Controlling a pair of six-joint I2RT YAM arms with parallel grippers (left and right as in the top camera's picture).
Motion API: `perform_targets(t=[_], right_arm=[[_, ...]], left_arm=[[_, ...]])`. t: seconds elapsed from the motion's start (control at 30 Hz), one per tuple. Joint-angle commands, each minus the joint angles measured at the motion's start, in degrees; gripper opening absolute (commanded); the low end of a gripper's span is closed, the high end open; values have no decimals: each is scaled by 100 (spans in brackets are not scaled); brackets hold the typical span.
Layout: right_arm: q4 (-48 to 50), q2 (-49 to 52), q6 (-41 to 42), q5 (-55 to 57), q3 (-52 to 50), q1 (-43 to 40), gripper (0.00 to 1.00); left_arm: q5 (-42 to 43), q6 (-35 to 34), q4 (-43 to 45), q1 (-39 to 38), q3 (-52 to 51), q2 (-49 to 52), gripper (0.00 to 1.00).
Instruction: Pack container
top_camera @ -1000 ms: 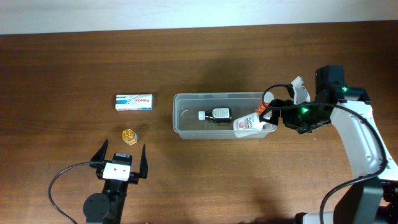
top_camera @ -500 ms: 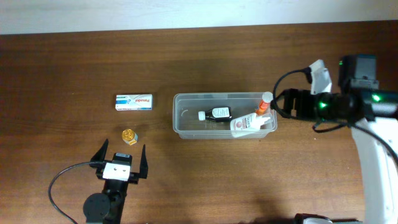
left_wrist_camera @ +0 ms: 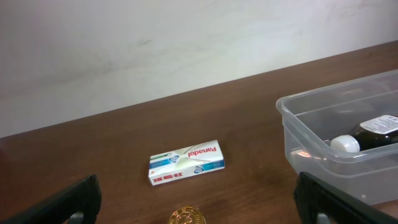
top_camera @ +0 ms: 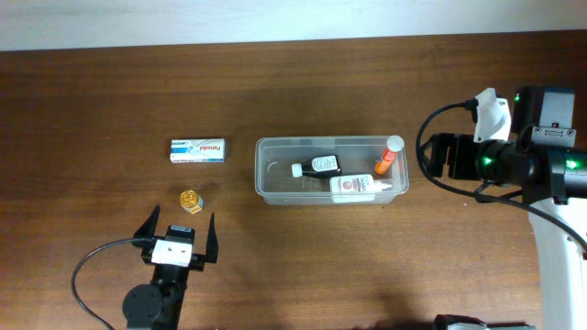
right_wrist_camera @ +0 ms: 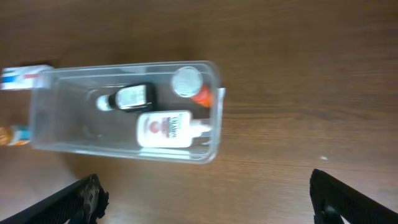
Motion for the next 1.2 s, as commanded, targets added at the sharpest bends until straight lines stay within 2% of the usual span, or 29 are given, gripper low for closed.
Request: perform_targets(t=[0.0, 0.2, 0.3, 0.5, 0.73, 1.17], right_arm=[[72, -55, -11, 894, 96, -7, 98], [94, -55, 24, 1906, 151, -7, 98], [168, -52, 369, 2225, 151, -116, 98], [313, 48, 879, 2105, 151, -811, 98], [310, 363, 903, 1799, 151, -1464, 98], [310, 691, 938, 1784, 151, -1499, 98]], left_arm=[[81, 90, -11, -22, -24, -28, 99], [81, 90, -11, -22, -24, -28, 99], [81, 90, -11, -22, -24, -28, 99], [81, 90, -11, -22, -24, -28, 99], [79, 90, -11, -22, -24, -28, 99], [81, 90, -11, -22, -24, -28, 99]])
